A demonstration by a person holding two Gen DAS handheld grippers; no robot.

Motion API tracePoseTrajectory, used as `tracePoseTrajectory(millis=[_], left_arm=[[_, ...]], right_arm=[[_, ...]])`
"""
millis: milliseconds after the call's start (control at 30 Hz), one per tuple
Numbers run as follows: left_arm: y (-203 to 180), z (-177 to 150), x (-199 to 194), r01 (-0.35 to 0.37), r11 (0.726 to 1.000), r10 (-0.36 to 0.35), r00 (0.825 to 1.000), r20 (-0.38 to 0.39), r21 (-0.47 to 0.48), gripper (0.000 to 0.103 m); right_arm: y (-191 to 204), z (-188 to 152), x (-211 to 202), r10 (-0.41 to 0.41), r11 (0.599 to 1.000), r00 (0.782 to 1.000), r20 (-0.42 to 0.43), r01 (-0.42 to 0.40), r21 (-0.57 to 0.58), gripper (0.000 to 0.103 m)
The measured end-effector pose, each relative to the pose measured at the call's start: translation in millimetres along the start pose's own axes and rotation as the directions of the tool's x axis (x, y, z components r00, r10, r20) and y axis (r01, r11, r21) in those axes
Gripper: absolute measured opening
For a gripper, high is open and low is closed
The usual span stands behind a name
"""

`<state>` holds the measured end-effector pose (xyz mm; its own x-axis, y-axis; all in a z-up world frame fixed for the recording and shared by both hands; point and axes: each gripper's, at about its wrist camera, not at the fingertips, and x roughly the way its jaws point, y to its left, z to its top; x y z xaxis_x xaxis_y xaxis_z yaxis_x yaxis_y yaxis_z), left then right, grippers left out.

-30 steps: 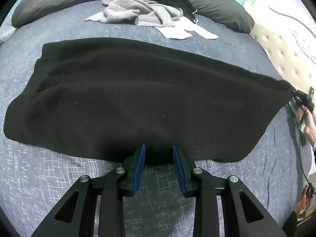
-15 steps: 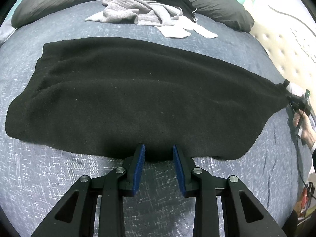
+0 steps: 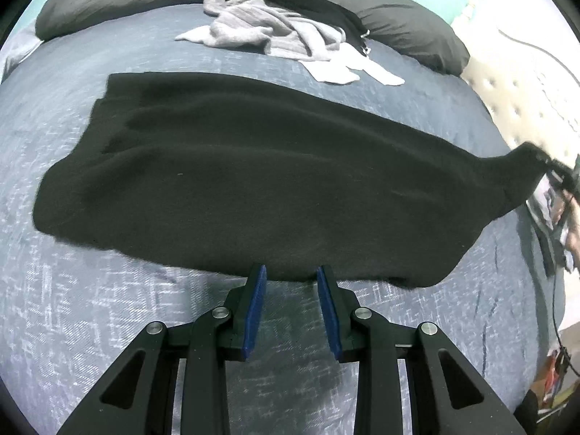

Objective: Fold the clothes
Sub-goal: 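Fold the garment end over toward the left gripper with the right gripper while the left gripper opens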

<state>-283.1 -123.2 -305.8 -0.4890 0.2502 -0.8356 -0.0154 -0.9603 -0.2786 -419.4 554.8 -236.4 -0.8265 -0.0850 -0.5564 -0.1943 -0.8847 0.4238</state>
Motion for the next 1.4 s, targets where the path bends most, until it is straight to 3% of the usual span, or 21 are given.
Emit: tracePoseTrajectory(millis=[267,567,933,1033,1300,1400], left_arm=[[44.2,-6.4,-23.9,-0.034,0.995,0.037,0.998,0.041,-0.093,0.032],[94.2,-12.1,-36.5,-0.064,0.976,0.086,0.991,0.101,-0.208,0.032],[129.0,-33.1,-46.6,-0.065,0.964,0.108,0.982,0.155,-0.258,0.038],[136.4,-42.4,-47.6,-0.053,0.959,0.103,0.980,0.169,-0.277,0.038],[150.1,-52.1,-49.0,-0.038,0.951,0.102,0.975,0.196,-0.306,0.040],[159.0,-54.6,-47.8,-0.017,0.942,0.090,0.975,0.204,-0.335,0.040]], right_arm=[[168.1,2.5,-23.9,0.118,0.975,0.993,-0.032,-0.122,-0.188,0.007],[346.0,-59.8,-12.3,0.186,0.910,0.971,-0.149,-0.228,-0.345,0.007],[476.8,-163.7,19.5,0.190,0.837,0.938,-0.289,-0.309,-0.452,0.007],[513.7,-192.1,21.1,0.200,0.798,0.927,-0.318,-0.342,-0.496,0.007],[590.0,-276.1,22.7,0.237,0.695,0.870,-0.431,-0.462,-0.551,0.007],[600.9,-306.5,29.2,0.233,0.680,0.846,-0.479,-0.494,-0.542,0.007]])
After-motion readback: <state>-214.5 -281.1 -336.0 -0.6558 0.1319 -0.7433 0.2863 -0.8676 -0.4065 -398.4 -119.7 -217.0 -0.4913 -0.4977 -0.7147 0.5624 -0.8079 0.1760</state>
